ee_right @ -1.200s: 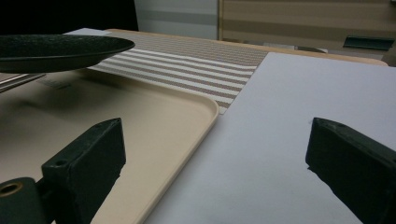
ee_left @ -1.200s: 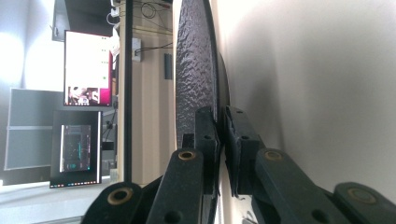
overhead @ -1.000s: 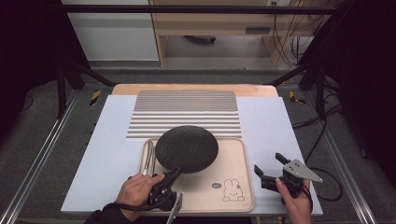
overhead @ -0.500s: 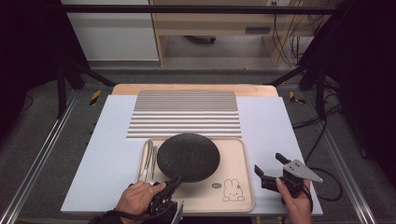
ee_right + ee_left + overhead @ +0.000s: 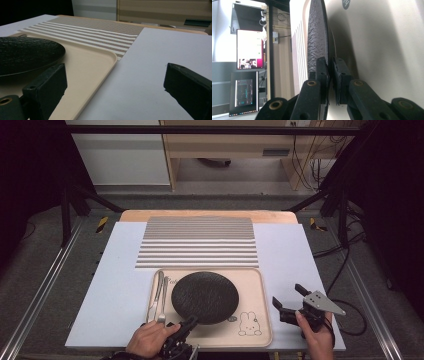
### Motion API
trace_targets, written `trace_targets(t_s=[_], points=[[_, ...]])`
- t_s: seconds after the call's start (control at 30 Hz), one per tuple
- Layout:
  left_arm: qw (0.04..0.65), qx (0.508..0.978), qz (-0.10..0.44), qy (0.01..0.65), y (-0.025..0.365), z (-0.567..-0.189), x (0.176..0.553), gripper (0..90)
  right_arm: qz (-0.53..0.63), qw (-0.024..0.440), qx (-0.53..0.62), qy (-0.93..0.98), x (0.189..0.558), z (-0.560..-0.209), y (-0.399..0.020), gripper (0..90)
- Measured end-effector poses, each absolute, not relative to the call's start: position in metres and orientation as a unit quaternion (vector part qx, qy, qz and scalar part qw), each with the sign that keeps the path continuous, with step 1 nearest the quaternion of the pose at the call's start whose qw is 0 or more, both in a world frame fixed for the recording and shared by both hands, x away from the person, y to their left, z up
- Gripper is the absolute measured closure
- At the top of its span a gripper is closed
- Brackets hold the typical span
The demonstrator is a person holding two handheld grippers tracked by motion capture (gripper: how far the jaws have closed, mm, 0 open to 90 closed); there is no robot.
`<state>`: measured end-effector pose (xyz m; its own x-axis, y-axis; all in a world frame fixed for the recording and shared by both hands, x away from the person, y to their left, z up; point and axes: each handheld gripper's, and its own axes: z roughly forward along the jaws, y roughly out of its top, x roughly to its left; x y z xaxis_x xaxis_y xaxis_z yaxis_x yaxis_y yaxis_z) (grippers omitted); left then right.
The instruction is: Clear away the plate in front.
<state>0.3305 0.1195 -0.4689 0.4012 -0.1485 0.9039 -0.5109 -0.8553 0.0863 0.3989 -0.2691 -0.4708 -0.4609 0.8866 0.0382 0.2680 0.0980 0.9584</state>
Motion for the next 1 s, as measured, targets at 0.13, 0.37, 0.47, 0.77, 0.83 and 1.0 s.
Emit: trace_targets(t_s=[0.13, 0.37, 0.47, 0.77, 0.83, 1.0], points=[[0.18, 0.822, 0.503, -0.199, 0.121, -0.471, 0.331, 84.4, 0.519, 0.298, 0.425, 0.679, 0.399, -0.471, -0.269, 5.1], [0.176, 0.83, 0.489, -0.201, 0.125, -0.474, 0.332, 86.1, 0.519, 0.296, 0.425, 0.68, 0.399, -0.471, -0.268, 5.0], [0.183, 0.833, 0.484, -0.197, 0.127, -0.474, 0.333, 86.4, 0.518, 0.296, 0.425, 0.681, 0.399, -0.472, -0.268, 5.0], [0.183, 0.836, 0.478, -0.2, 0.134, -0.479, 0.334, 87.2, 0.517, 0.294, 0.423, 0.683, 0.399, -0.472, -0.267, 5.0], [0.183, 0.837, 0.476, -0.198, 0.135, -0.478, 0.335, 87.2, 0.518, 0.293, 0.423, 0.683, 0.399, -0.472, -0.267, 5.0], [0.18, 0.839, 0.473, -0.197, 0.137, -0.478, 0.335, 87.0, 0.517, 0.294, 0.421, 0.685, 0.4, -0.472, -0.267, 5.0]])
